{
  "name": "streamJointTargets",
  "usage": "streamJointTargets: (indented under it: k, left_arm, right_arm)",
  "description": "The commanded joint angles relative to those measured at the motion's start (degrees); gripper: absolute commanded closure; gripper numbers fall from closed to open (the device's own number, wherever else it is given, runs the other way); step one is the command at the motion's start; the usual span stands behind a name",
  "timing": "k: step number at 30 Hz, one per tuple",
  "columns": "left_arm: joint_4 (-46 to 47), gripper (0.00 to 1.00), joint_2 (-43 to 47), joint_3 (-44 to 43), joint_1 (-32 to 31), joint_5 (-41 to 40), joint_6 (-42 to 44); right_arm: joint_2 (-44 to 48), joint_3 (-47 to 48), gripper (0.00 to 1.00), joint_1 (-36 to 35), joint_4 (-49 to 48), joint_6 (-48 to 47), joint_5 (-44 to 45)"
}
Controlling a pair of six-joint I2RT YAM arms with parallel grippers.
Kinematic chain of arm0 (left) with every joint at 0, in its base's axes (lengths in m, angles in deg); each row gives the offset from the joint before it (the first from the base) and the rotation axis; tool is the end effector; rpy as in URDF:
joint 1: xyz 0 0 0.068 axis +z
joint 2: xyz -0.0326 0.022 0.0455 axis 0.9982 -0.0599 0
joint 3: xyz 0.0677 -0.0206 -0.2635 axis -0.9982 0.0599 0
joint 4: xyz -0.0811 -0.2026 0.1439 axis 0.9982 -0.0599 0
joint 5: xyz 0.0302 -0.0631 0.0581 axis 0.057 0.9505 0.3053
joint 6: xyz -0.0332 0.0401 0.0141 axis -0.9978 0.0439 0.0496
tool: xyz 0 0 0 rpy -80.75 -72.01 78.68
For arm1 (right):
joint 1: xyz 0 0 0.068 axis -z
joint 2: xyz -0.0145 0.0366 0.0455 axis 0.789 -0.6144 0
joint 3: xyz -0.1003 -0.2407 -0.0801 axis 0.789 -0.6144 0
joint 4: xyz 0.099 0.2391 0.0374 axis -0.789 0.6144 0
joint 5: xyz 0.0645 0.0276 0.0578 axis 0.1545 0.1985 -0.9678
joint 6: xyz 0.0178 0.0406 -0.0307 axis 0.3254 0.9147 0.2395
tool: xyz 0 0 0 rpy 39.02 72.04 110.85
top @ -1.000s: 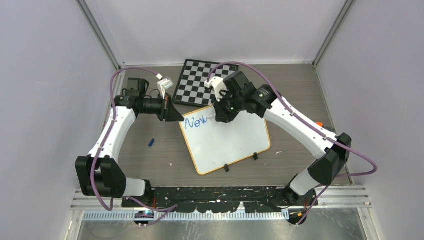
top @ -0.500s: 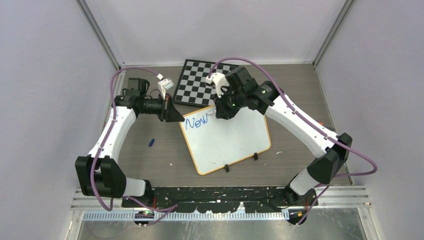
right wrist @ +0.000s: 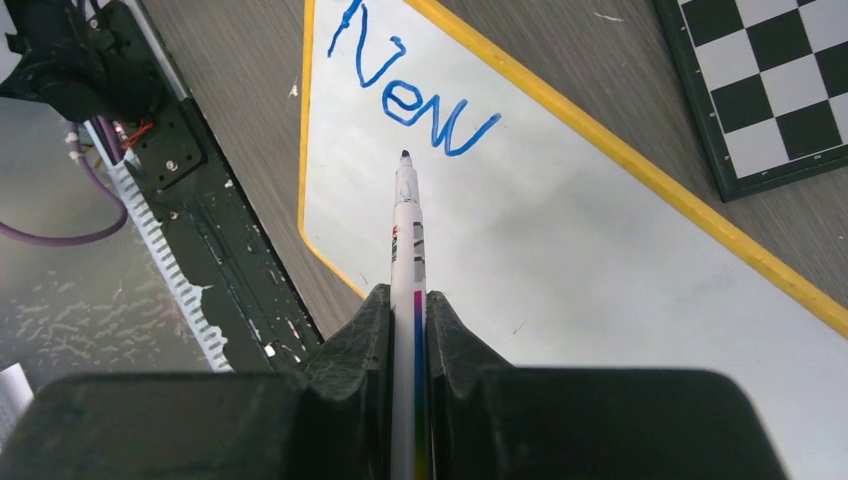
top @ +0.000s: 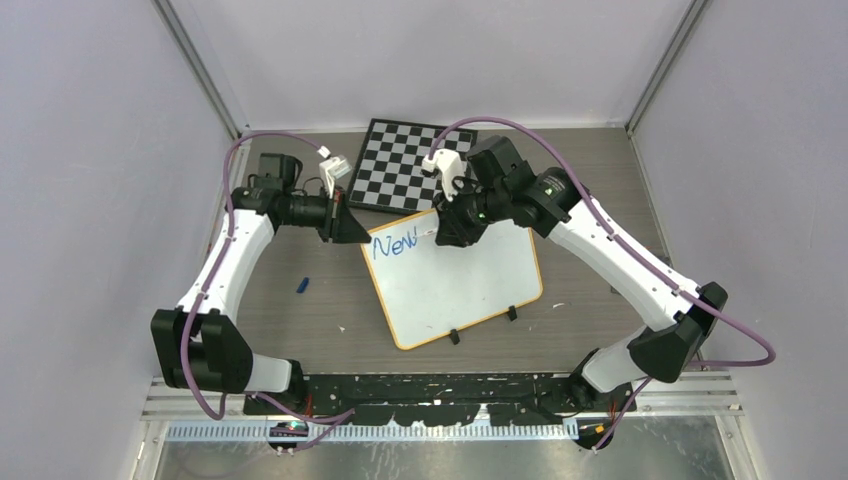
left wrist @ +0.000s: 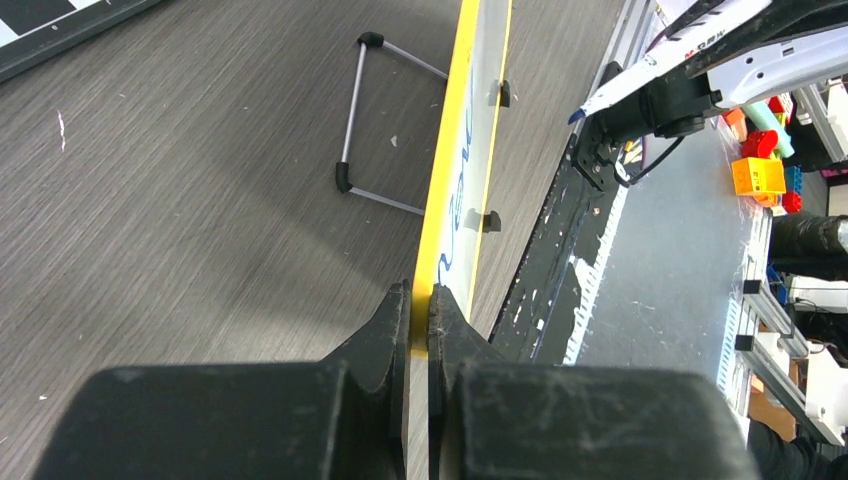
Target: Write a sentence on the whiteboard
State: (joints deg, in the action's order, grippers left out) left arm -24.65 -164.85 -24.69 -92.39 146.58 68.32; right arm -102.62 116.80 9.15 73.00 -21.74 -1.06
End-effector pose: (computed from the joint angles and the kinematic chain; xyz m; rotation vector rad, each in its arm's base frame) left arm 0.2639 -0.0578 0.3171 0.7548 2.1347 -1.2281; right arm 0.2165 0.2173 0.3987 -1.1384 2.1134 0.6993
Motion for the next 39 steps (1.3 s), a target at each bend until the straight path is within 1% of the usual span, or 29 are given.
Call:
streamJointTargets:
  k: [1, 5, 10, 19, 39]
  left_arm:
    - [-1.16, 1.00, -1.52, -1.51, -1.16, -2.22, 0.99]
    - [-1.55, 1.00, -2.03, -1.92, -1.37, -2.72, 1.33]
    - [-1.78, 1.00, -2.42, -2.34, -1.63, -2.97, 1.63]
    - [-1.87, 1.00, -2.28, -2.45, -2.35, -3.23, 1.54]
    - [-2.24, 1.00, -1.83, -2.09, -2.79, -3.50, 2.11]
  right_arm:
    - [3.03, -1.87, 1.00, 0.94, -0.22, 1.06, -3.40]
    - [4.09, -3.32, 1.00, 1.88, -0.62, 1.28, -2.59]
    - [5.10, -4.28, 1.00, 3.47, -1.28, 1.09, 1.26]
    - [4.85, -5.56, 1.00, 3.56, -4.18, 1.25, 8.18]
    - [0.37, -3.82, 1.00, 3.50, -6.78, 1.93, 7.34]
